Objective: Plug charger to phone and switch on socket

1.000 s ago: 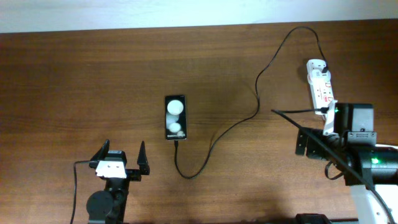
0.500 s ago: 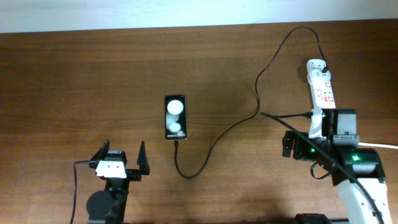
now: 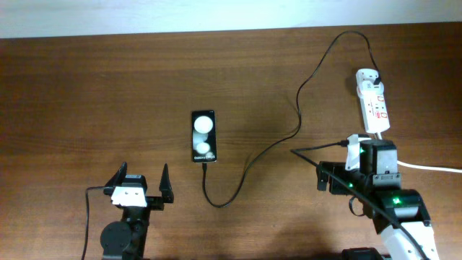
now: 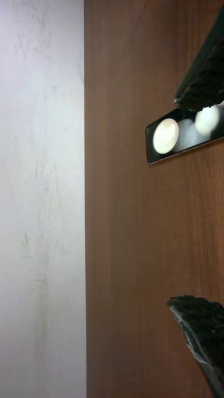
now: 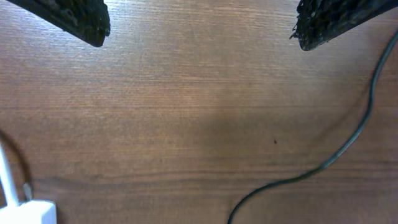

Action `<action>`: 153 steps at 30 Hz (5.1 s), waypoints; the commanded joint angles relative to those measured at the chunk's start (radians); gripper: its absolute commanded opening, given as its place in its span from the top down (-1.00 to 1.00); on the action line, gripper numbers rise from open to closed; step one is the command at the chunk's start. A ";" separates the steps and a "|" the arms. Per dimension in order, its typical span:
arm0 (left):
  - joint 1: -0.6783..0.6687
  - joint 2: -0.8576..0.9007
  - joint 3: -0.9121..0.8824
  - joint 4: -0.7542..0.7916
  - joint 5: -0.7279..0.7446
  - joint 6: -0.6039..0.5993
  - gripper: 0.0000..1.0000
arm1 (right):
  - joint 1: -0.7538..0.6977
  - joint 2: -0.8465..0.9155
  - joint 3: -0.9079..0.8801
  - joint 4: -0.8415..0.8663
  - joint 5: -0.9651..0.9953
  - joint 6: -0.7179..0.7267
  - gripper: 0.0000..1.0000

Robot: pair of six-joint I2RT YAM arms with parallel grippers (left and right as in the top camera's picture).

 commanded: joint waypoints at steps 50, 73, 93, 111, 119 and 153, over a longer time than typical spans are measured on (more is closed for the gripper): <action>0.006 -0.008 -0.002 -0.005 0.011 0.020 -0.98 | 0.006 -0.690 -0.661 1.294 0.077 0.006 -0.98; 0.006 -0.008 -0.003 -0.005 0.011 0.020 -0.98 | 0.006 -0.882 -0.661 0.720 0.042 -0.098 -0.97; 0.006 -0.008 -0.003 -0.005 0.011 0.020 -0.98 | 0.006 -0.882 -0.661 0.721 0.043 -0.098 -0.97; 0.006 -0.008 -0.002 -0.005 0.011 0.019 -0.98 | 0.006 -0.881 -0.661 0.721 0.043 -0.098 -0.97; 0.006 -0.008 -0.003 -0.005 0.011 0.020 -0.98 | 0.006 -0.881 -0.661 0.721 0.043 -0.098 -0.97; 0.006 -0.008 -0.002 -0.005 0.011 0.019 -0.98 | 0.006 -0.881 -0.661 0.721 0.043 -0.098 -0.97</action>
